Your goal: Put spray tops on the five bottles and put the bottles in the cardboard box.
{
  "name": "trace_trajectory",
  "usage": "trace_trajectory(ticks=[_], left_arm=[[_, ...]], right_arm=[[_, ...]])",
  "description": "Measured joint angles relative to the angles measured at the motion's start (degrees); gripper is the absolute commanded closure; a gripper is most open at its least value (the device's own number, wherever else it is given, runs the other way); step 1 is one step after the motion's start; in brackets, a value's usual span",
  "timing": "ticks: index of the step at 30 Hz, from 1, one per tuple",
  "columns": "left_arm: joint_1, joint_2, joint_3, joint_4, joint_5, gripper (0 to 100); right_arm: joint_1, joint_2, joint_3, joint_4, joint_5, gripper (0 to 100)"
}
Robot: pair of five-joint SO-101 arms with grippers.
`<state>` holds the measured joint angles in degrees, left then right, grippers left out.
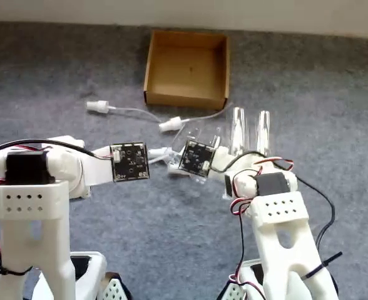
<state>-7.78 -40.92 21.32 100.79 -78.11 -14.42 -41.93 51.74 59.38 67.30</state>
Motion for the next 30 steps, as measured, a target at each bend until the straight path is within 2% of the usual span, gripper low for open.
trace_trajectory(ticks=[5, 16, 23, 30], left_arm=[[3.52, 0.0, 3.34, -0.09, 0.0, 100], [12.75, 0.0, 5.71, -0.18, 0.0, 100], [12.92, 0.0, 5.71, -0.18, 0.0, 100], [10.11, -0.09, 5.19, -0.18, 0.0, 100]], right_arm=[[0.0, -2.9, 0.44, 0.88, 1.23, 99.4], [-3.69, -22.95, 5.98, 5.71, 1.23, 99.4], [-3.6, -24.53, 6.59, 9.49, 1.41, 99.4], [-3.6, -24.62, 6.59, 11.16, 1.58, 99.4]])
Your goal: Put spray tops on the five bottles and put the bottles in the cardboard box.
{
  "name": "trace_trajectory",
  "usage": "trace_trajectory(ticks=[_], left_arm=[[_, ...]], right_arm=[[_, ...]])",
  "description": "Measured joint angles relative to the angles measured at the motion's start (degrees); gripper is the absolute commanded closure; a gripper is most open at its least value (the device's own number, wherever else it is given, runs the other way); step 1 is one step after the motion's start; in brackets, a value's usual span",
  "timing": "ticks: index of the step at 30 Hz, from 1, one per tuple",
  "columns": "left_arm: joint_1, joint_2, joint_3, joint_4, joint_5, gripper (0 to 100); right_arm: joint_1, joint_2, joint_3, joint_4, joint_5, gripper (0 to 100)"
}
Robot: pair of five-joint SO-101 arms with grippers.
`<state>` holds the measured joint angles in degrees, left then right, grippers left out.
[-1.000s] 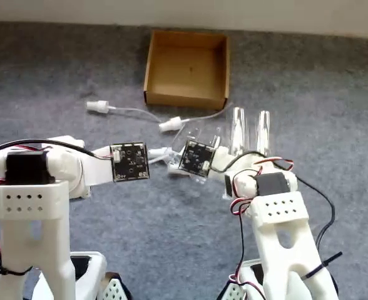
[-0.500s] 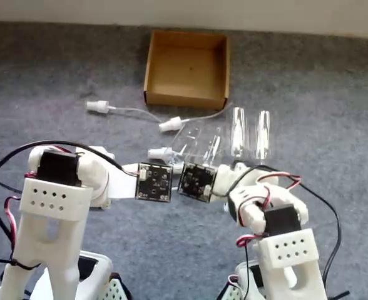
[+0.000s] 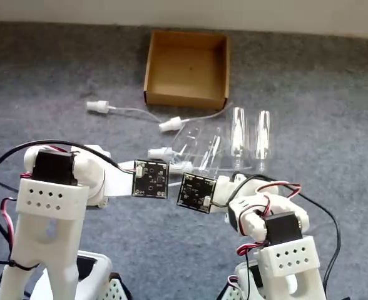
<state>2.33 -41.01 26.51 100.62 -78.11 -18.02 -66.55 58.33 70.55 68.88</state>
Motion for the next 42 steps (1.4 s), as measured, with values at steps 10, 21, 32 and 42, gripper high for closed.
trace_trajectory(ticks=[10, 21, 32, 42], left_arm=[[-2.02, 0.0, 0.0, 0.0, 0.0, 100], [-2.37, 0.0, 0.0, 0.0, 0.18, 100], [-2.37, 0.0, 0.0, 0.0, 0.18, 100], [-0.79, -0.53, 0.53, 0.0, 0.18, 100]], right_arm=[[1.49, 0.0, 0.0, 0.09, 0.0, 99.4], [3.25, 0.0, 0.0, 0.09, 0.0, 99.4], [2.02, 0.0, 0.0, 0.09, 0.0, 99.4], [-0.53, 0.0, -5.1, 2.99, -1.23, 99.4]])
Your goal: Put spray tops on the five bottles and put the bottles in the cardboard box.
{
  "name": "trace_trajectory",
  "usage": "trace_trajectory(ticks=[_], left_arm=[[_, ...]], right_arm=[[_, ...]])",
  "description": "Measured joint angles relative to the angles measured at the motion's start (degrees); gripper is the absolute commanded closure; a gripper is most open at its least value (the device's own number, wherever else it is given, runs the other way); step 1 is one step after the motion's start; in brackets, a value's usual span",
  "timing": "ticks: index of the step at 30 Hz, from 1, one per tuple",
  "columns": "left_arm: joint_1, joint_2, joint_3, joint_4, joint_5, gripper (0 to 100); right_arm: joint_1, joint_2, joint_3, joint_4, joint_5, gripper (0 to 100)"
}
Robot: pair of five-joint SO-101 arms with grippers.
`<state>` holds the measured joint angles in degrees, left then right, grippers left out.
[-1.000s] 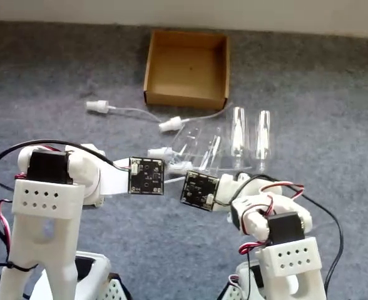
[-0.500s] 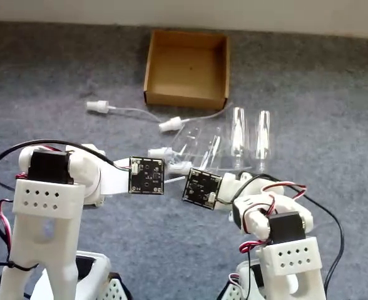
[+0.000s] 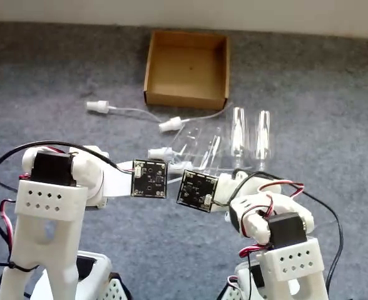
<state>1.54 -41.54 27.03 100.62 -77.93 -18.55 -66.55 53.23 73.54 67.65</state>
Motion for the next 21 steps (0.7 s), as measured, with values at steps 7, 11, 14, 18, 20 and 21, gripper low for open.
trace_trajectory(ticks=[7, 11, 14, 18, 20, 21], left_arm=[[0.18, 0.0, 0.0, 0.0, 0.0, 100], [0.18, 0.0, 0.0, 0.0, 0.0, 100], [0.18, 0.0, 0.0, 0.0, 0.0, 100], [0.18, 0.0, 0.0, 0.0, 0.0, 100], [0.35, 0.0, 0.0, 0.0, 0.0, 100], [0.35, 0.0, 0.0, 0.0, 0.0, 100]], right_arm=[[0.09, 0.0, -1.32, 0.26, 0.0, 99.4], [0.09, 0.0, -1.32, 0.26, 0.0, 99.4], [0.09, 0.0, -1.32, 1.93, 0.0, 99.4], [-3.69, 0.0, -1.32, 4.66, 0.0, 99.4], [-5.89, 0.0, -1.32, 4.92, 0.0, 99.4], [-6.95, 0.0, -1.32, 4.92, -0.26, 99.4]])
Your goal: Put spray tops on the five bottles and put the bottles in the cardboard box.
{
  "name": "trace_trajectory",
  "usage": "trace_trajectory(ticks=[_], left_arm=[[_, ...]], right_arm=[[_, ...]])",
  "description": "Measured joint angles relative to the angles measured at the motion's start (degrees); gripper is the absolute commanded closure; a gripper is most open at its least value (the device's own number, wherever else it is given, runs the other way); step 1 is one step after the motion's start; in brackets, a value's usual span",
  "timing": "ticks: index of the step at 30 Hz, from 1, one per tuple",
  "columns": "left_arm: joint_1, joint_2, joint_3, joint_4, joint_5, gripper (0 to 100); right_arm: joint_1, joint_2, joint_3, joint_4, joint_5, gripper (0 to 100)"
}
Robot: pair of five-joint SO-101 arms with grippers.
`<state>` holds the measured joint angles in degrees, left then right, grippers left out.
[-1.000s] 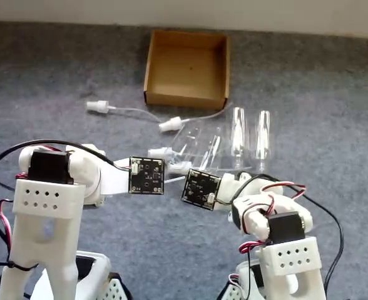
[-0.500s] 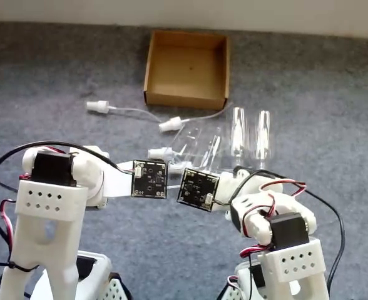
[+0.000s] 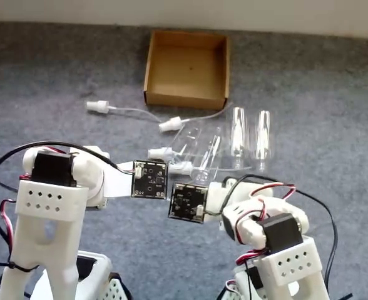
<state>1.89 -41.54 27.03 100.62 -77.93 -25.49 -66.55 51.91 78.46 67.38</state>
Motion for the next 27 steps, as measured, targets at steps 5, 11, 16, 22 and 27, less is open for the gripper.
trace_trajectory(ticks=[5, 11, 16, 22, 27], left_arm=[[2.11, 0.0, 0.0, 0.09, 0.0, 100], [4.48, -0.09, -1.93, 0.26, 0.0, 100], [2.55, 0.0, -3.96, 0.26, 0.0, 100], [-2.73, 0.0, -4.31, 0.18, 0.0, 100], [-2.9, 0.0, -4.31, 0.18, 0.0, 100]], right_arm=[[-4.31, 0.0, 0.0, -0.79, -4.31, 99.4], [-4.92, -0.26, 0.0, -1.14, -5.54, 99.4], [2.73, -0.35, 4.31, -1.32, -0.35, 99.4], [10.9, -0.35, 6.33, -1.58, 3.69, 99.4], [11.16, -0.35, 6.33, -1.76, 3.78, 99.4]])
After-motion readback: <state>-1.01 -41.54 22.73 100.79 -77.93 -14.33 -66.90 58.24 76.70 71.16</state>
